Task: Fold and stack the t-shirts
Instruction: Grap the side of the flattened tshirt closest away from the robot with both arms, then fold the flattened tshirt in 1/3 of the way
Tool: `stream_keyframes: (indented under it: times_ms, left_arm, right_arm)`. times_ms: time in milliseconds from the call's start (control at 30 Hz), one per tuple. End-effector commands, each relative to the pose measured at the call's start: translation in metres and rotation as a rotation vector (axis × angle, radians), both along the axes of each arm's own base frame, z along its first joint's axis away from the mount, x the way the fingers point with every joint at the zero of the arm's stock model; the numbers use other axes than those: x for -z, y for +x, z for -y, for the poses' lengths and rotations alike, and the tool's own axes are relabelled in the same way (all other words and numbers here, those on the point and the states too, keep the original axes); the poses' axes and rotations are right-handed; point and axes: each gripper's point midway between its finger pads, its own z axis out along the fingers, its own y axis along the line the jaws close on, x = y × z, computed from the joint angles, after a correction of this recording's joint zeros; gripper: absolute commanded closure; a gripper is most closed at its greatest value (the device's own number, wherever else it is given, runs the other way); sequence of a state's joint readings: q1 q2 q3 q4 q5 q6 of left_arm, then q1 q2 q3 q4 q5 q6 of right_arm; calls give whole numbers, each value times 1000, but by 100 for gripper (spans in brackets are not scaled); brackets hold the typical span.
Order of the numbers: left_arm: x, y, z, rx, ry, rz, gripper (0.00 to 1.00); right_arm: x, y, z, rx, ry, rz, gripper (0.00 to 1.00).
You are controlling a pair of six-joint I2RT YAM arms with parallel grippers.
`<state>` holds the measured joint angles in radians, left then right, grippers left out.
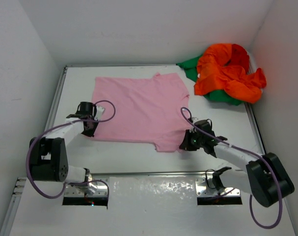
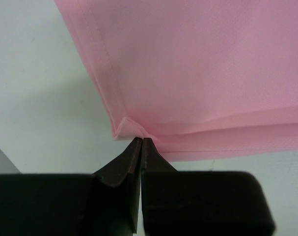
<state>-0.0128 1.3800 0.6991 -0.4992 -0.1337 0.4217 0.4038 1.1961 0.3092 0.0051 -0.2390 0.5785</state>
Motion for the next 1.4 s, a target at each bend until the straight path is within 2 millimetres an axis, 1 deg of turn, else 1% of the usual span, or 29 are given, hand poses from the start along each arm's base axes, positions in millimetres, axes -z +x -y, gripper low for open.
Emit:
stream_keyframes:
  times_ms: [0,33,100,133,200,233,300,367,400,433,467,500,533,567,600,633,667,700,733,767,800,867,1000,1067,1100,1133,1200,1233,1367]
  left_arm:
    - [-19,-6,-14,-14,63,28,100]
    - [-21,-10,-15,-9,72,22,100]
    - [-24,-22,-17,1,81,5,100]
    - [-25,-26,-17,13,84,-4,100]
    - [-24,-39,-16,30,82,-41,100]
    - [-24,-44,-16,34,80,-56,100]
    - [-23,-51,-14,39,70,-84,100]
    - [-24,-50,-10,43,48,-83,100]
    - [-26,-46,-8,43,37,-71,100]
    - [-27,-41,-6,45,27,-57,100]
    - [-36,-26,-3,45,13,-15,100]
    - [-41,-17,-2,32,3,13,100]
    - [-47,-7,-1,24,-7,43,100]
    - [-61,15,1,18,-16,100,100]
    - [-66,25,3,9,-27,125,100]
    - [-79,41,6,11,-45,170,100]
    - [-77,50,7,7,-56,167,100]
    - [-78,56,9,6,-64,172,100]
    - [-83,65,11,10,-74,187,100]
    - [-73,70,11,4,-78,162,100]
    - [-69,72,11,-1,-79,153,100]
    - [-57,78,9,-16,-70,126,100]
    - [-43,90,3,-44,-42,110,100]
    - [-45,103,-2,-71,-17,127,100]
    - [-41,103,-2,-74,-17,117,100]
    - [-44,109,-3,-78,-16,128,100]
    - [-40,115,-2,-90,-22,124,100]
    - [-39,119,-2,-94,-22,123,100]
    - [-32,125,-1,-101,-31,110,100]
  right_arm:
    - [-9,-22,7,-21,-29,-56,100]
    - [-1,-43,14,-25,-45,-131,100]
    - [-1,-65,15,-35,-22,-200,100]
    - [0,-81,19,-40,-25,-239,100]
    - [-2,-93,21,-43,-26,-268,100]
    - [-10,-97,22,-51,-24,-267,100]
    - [-20,-96,22,-75,-26,-245,100]
    - [-39,-87,19,-103,-31,-212,100]
    - [-53,-70,15,-97,-27,-153,100]
    - [-58,-60,14,-85,-28,-129,100]
    - [-57,-51,14,-67,-40,-139,100]
    - [-67,-32,9,-56,-21,-94,100]
    - [-68,-21,11,-39,-20,-91,100]
    - [-62,-13,11,-37,-28,-119,100]
    - [-70,5,8,-34,-16,-76,100]
    - [-71,13,8,-42,-21,-61,100]
    - [-65,19,9,-42,-34,-80,100]
    - [-72,30,8,-42,-33,-54,100]
    - [-72,39,13,-27,-45,-46,100]
    - [-66,44,16,-17,-57,-64,100]
    - [-69,55,20,-2,-63,-48,100]
    - [-65,64,27,9,-98,-37,100]
    - [-59,87,37,51,-102,-3,100]
    - [-57,97,37,49,-103,14,100]
    - [-60,101,37,52,-103,26,100]
    - [-54,102,37,38,-113,13,100]
    - [-53,107,34,16,-113,10,100]
    - [-47,107,35,3,-125,-4,100]
    - [-45,115,41,4,-167,1,100]
